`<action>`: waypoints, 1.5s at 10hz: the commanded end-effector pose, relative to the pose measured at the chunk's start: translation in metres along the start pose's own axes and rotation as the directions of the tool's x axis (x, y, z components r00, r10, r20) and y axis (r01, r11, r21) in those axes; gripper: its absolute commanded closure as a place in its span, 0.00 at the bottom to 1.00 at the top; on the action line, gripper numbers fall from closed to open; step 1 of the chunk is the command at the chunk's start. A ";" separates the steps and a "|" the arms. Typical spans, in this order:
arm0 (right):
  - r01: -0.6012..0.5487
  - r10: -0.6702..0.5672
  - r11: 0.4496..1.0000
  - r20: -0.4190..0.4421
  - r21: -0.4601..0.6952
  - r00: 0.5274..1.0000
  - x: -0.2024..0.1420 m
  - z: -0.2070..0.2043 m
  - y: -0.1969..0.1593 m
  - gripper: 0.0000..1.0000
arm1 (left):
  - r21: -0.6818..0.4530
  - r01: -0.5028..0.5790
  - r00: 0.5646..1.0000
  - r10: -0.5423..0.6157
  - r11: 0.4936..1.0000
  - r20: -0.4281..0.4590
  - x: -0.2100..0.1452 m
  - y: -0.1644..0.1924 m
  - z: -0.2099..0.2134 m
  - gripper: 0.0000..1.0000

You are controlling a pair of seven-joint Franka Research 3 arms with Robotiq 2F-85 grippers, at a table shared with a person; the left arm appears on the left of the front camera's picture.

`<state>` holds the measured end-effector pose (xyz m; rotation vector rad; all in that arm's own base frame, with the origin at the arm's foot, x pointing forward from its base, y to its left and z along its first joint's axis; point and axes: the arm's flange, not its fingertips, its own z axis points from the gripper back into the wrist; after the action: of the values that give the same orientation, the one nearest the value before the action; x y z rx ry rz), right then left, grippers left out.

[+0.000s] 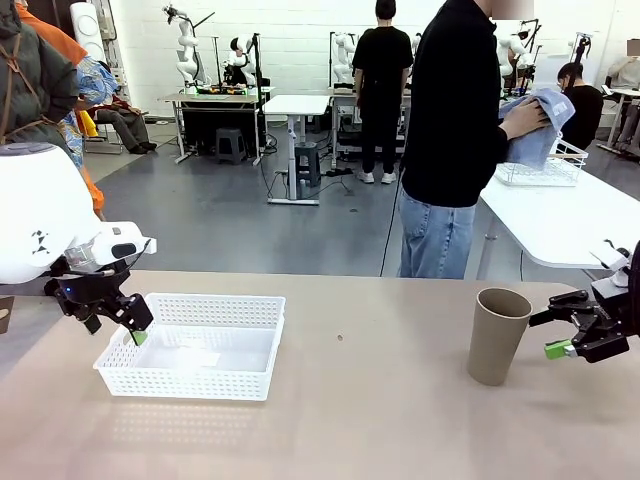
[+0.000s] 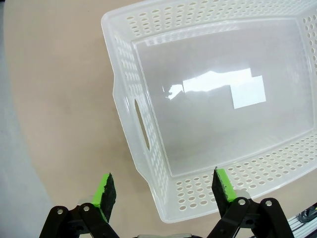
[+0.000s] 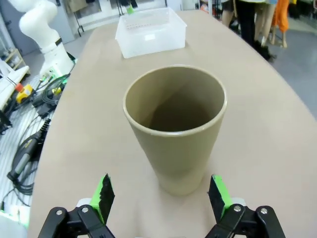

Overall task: Clean and organize the cups into the basket.
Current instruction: Pick up the Organizing basket and move it to the center of the table, then pick up the Reusable plastic cup from the right side of the table and place it inside the Organizing basket.

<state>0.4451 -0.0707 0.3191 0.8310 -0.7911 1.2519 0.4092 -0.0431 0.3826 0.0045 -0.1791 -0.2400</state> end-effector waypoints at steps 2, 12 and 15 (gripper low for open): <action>-0.084 0.085 0.996 0.062 -0.016 0.994 -0.012 -0.014 -0.022 0.00 | 0.049 0.025 1.000 -0.025 0.998 -0.014 -0.011 -0.002 -0.026 0.00; -0.043 0.037 0.992 0.052 0.115 0.998 -0.011 -0.082 -0.043 0.00 | 0.043 0.035 0.997 -0.032 0.998 -0.072 -0.016 -0.001 -0.053 0.00; -0.028 0.020 0.987 0.053 0.158 0.998 -0.006 -0.095 -0.041 0.00 | 0.026 -0.007 0.993 0.010 1.000 -0.118 -0.013 -0.003 -0.057 0.00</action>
<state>0.4826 0.0009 0.2624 0.9623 -0.7797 1.3448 0.4161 -0.0436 0.3284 0.0261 -0.0830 -0.2594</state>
